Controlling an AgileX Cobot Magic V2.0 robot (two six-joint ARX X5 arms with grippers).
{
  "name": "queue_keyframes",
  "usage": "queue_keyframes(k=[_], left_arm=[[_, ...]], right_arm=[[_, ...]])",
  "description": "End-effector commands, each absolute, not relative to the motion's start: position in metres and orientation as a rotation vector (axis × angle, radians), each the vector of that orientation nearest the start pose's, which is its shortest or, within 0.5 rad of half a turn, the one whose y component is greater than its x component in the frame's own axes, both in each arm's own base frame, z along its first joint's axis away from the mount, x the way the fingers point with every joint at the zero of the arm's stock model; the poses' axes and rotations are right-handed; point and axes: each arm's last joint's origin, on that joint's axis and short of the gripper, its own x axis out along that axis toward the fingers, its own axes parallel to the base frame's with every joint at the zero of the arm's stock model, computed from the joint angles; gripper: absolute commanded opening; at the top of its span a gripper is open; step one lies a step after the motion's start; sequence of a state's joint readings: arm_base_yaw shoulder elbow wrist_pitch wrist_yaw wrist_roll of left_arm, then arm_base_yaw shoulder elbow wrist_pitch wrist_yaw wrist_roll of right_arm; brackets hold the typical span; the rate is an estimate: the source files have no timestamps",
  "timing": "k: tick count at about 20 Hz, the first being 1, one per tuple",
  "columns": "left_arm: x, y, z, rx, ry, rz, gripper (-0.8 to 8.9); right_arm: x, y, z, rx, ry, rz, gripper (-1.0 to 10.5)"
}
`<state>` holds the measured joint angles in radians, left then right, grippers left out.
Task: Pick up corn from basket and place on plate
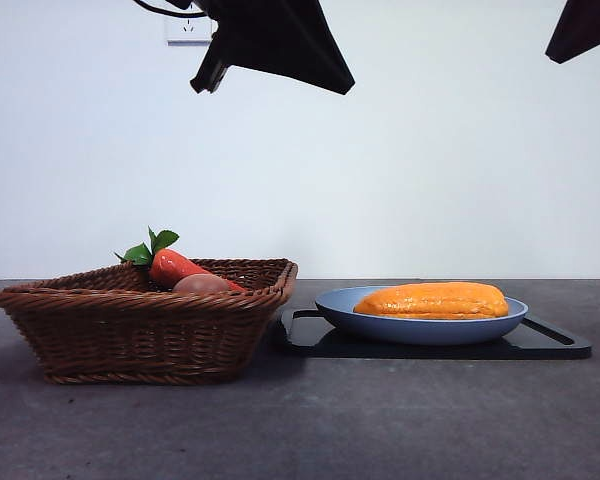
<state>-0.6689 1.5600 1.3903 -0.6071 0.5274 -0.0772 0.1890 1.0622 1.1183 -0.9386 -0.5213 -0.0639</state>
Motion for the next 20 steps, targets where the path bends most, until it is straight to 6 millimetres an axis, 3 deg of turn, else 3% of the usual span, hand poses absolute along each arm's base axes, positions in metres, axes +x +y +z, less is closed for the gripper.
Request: queue_keyframes(k=[1, 5, 8, 10, 13, 15, 20], left_arm=[[0.262, -0.208, 0.332, 0.049, 0.769, -1.086, 0.08], [0.264, -0.157, 0.372, 0.08, 0.515, -0.958, 0.08], [0.245, -0.105, 0.4, 0.073, 0.323, -0.829, 0.08], [0.228, -0.071, 0.404, 0.068, 0.212, -0.72, 0.08], [0.199, -0.033, 0.387, 0.075, 0.09, -0.57, 0.08], [0.178, -0.017, 0.363, 0.08, 0.041, -0.489, 0.08], [0.143, -0.003, 0.286, 0.087, 0.031, -0.272, 0.08]], right_arm=[[0.19, 0.052, 0.341, 0.076, 0.814, 0.701, 0.0], [0.195, 0.053, 0.346, 0.062, 0.738, 0.706, 0.0], [0.199, 0.053, 0.349, 0.053, 0.682, 0.709, 0.0], [0.201, 0.054, 0.352, 0.045, 0.642, 0.711, 0.0], [0.204, 0.054, 0.357, 0.035, 0.585, 0.713, 0.0], [0.206, 0.055, 0.359, 0.03, 0.552, 0.715, 0.0], [0.209, 0.055, 0.365, 0.018, 0.483, 0.716, 0.0]])
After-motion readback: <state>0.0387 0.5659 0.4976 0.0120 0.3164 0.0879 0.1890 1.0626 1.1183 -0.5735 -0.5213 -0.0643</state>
